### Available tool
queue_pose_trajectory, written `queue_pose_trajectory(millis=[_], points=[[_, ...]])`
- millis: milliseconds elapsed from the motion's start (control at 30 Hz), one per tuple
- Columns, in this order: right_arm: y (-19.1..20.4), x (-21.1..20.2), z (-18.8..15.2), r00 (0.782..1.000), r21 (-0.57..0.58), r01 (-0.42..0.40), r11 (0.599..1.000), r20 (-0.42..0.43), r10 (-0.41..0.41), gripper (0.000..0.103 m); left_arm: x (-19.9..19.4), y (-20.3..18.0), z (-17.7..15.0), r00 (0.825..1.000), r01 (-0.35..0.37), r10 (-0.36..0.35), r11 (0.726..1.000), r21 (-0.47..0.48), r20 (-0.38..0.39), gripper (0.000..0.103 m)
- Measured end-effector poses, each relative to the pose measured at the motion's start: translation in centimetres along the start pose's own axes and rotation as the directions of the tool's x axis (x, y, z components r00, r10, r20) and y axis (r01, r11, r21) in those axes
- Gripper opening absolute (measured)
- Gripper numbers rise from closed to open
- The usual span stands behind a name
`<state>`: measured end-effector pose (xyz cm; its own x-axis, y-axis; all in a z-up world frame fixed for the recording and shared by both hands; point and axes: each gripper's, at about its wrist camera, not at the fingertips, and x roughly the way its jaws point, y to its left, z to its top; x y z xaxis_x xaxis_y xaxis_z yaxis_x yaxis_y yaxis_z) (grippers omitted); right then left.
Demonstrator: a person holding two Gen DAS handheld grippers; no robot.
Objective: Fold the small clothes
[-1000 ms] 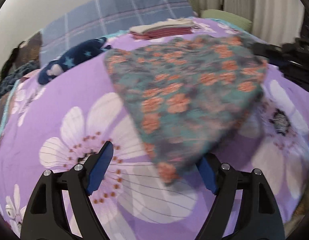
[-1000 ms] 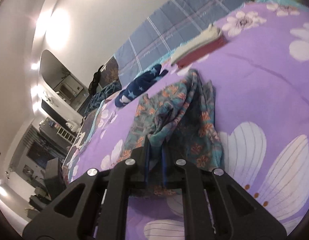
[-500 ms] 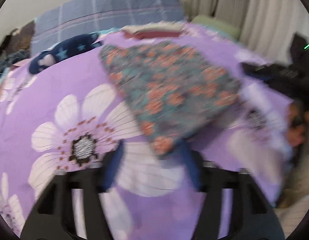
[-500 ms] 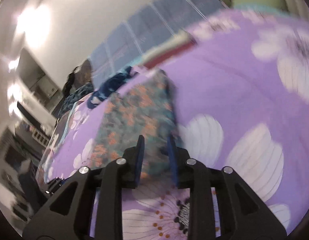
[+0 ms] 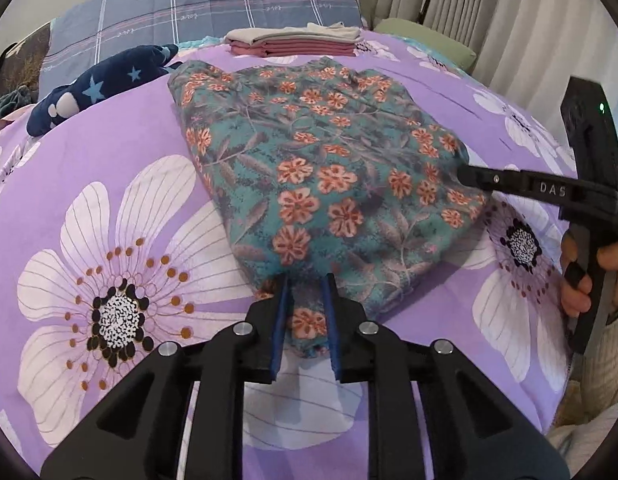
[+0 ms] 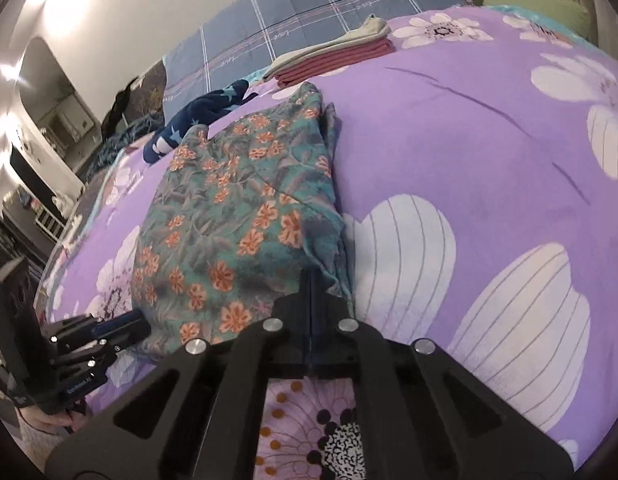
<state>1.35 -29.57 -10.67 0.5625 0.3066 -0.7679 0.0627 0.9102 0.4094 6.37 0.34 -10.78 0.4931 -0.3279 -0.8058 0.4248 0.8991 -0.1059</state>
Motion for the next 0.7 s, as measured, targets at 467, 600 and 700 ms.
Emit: queue_pose_trajectory(millis=[467, 600, 700], points=[[5.6, 0.3, 8.0, 0.998, -0.285, 0.056, 0.957, 0.054, -0.042, 0.018, -0.8, 1.0, 4.6, 0.995, -0.039, 0.038, 0.999, 0.010, 0.093, 0.030], [6.0, 2.2, 9.0, 0.999, -0.317, 0.038, 0.948, 0.034, -0.029, 0.018, 0.3, 1.8, 5.4, 0.995, -0.044, 0.043, 0.999, 0.007, 0.088, 0.032], [5.3, 4.8, 9.4, 0.999, -0.284, 0.031, 0.958, -0.020, -0.038, 0.018, 1.3, 2.1, 5.4, 0.996, -0.042, 0.041, 0.999, 0.007, 0.075, 0.034]])
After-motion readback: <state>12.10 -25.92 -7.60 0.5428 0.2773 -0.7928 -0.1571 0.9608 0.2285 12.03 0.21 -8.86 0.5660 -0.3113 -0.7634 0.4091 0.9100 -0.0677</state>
